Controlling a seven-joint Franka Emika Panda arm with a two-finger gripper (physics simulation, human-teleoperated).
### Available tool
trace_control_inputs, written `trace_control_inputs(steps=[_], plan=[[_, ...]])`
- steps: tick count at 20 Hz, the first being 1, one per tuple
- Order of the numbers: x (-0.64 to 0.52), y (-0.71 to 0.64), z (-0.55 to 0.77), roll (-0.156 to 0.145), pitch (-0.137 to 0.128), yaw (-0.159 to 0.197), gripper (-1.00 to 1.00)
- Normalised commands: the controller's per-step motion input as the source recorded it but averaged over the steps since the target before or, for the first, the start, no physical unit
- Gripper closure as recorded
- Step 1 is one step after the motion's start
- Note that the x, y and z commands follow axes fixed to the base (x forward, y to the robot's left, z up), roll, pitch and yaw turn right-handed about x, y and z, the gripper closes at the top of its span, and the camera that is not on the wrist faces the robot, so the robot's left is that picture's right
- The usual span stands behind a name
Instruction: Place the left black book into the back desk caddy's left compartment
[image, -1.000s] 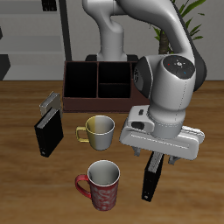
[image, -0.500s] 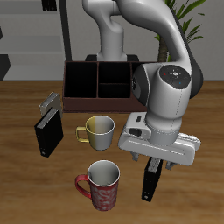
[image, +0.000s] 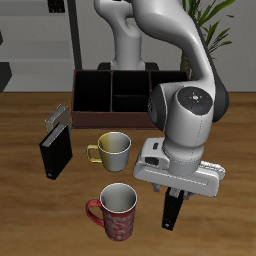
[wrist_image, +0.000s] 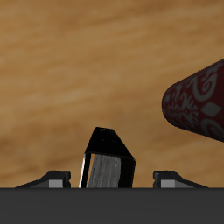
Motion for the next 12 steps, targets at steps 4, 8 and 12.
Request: trace_control_inputs(steps=[4,8,12], plan=[[-0.03,-0.04,0.1,0.007,-0.02,0.011,1.0],[-0.1,-0.04,0.24,0.004,-0.026,-0.001,1.0],[-0.12,-0.04,0.28,0.0,-0.033,0.042,1.0]])
